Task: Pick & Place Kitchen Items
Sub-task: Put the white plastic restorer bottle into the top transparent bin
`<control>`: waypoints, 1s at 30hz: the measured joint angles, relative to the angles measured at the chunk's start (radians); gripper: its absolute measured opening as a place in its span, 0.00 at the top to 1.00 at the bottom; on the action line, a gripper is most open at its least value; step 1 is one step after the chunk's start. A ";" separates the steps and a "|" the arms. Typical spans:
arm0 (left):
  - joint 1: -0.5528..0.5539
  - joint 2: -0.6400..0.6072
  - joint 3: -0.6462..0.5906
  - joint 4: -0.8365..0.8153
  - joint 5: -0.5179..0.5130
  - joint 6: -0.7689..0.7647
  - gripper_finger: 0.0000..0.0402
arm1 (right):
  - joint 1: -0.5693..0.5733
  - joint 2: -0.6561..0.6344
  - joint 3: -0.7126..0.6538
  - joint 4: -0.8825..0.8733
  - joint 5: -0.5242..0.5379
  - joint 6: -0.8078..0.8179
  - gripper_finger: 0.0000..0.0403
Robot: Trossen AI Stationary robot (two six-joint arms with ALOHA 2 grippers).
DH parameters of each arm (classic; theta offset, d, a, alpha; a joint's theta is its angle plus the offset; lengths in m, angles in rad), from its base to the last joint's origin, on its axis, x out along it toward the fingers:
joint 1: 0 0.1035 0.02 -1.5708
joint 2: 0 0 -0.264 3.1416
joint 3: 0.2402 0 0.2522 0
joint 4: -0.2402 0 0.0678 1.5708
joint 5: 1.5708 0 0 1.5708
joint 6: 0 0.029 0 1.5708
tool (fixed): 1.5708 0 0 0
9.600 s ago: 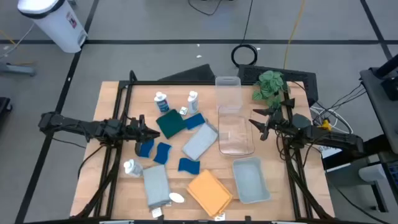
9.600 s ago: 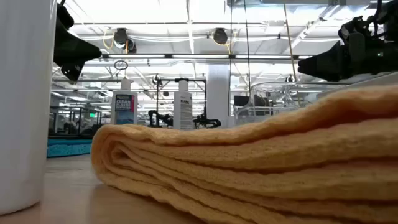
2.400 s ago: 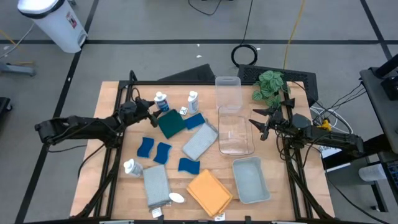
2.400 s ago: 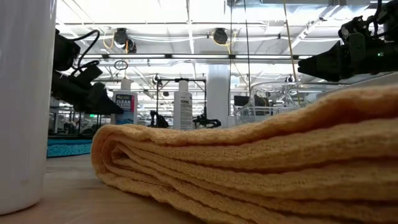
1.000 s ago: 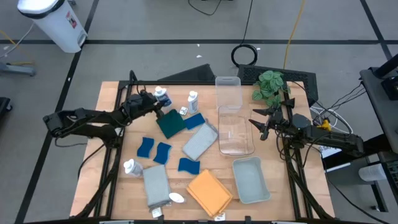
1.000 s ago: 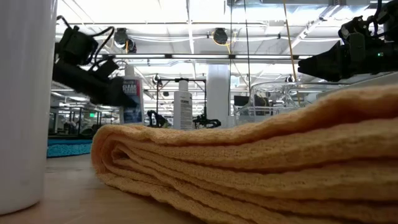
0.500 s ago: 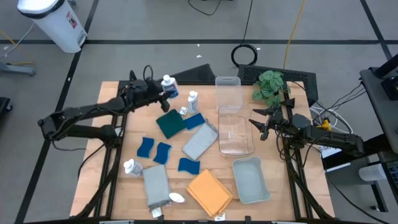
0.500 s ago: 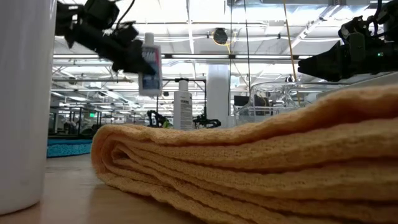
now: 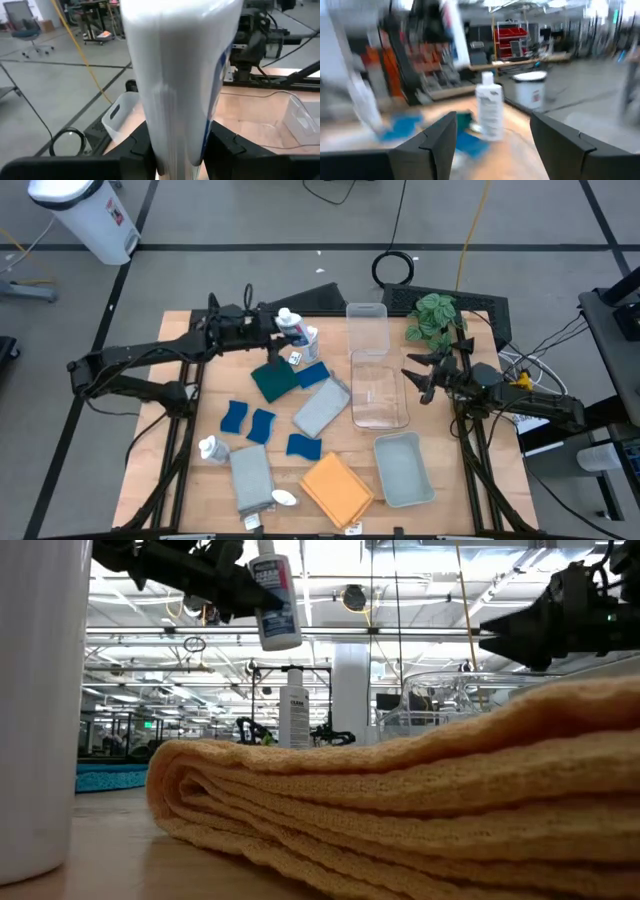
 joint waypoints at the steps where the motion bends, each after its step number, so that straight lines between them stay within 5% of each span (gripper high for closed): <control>1: -0.005 0.011 0.009 -0.001 -0.002 0.007 0.71 | 0.000 0.000 0.000 0.016 0.003 0.098 0.43; 4: -0.018 0.055 0.052 -0.026 -0.001 0.015 0.71 | 0.000 0.000 0.000 0.065 0.030 0.250 0.43; 15: -0.035 0.205 0.118 0.002 0.000 0.032 0.71 | 0.000 0.050 0.000 0.214 0.270 0.260 0.43; 20: -0.034 0.267 0.145 0.002 0.013 0.032 0.71 | 0.000 0.240 0.028 0.539 0.201 0.179 0.43; 30: -0.051 0.294 0.154 -0.001 0.037 0.031 0.70 | -0.019 0.778 0.493 0.364 0.071 -0.103 0.43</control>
